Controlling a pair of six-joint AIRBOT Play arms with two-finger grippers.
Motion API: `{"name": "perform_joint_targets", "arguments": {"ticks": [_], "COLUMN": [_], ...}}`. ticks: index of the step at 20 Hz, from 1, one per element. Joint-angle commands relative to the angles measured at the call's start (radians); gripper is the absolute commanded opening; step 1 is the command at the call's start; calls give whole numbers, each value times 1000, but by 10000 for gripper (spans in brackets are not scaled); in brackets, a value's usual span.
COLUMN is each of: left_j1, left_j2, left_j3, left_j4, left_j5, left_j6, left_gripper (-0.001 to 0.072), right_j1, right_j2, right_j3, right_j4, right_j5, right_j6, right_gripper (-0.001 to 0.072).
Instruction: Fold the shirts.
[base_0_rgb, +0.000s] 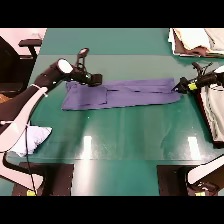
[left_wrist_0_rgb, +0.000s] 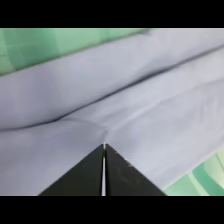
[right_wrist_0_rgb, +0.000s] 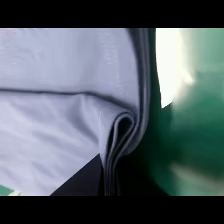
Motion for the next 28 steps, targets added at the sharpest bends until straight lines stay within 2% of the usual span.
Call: {"name": "perform_joint_targets", "arguments": {"ticks": [1, 4, 9, 16, 18, 23, 28], "left_j1": [-68, -118, -166, -179, -164, 0, 246], "left_j2": [-86, -195, -349, -376, -375, -245, 38], "left_j3": [76, 204, 369, 385, 431, 581, 581], "left_j4": [-6, -7, -16, -60, -51, 80, 193], "left_j5": [6, -25, -77, -47, -94, -292, -314], "left_j6": [-4, -8, -57, -56, -54, -50, -49], "left_gripper": [23, 23, 23, 23, 23, 22, 23], "right_j1": [21, 58, 166, 395, 447, 580, 823], "right_j2": [40, 122, 208, 207, 205, 197, 93], "right_j3": [98, 210, 350, 388, 382, 382, 389], "right_j4": [9, 13, 222, 294, 294, 294, 295], "right_j5": [57, 131, 130, 89, 79, -33, -285], "right_j6": [16, 32, 55, 56, 34, 12, -71], "right_gripper": [15, 15, 15, 16, 15, 16, 18]}}
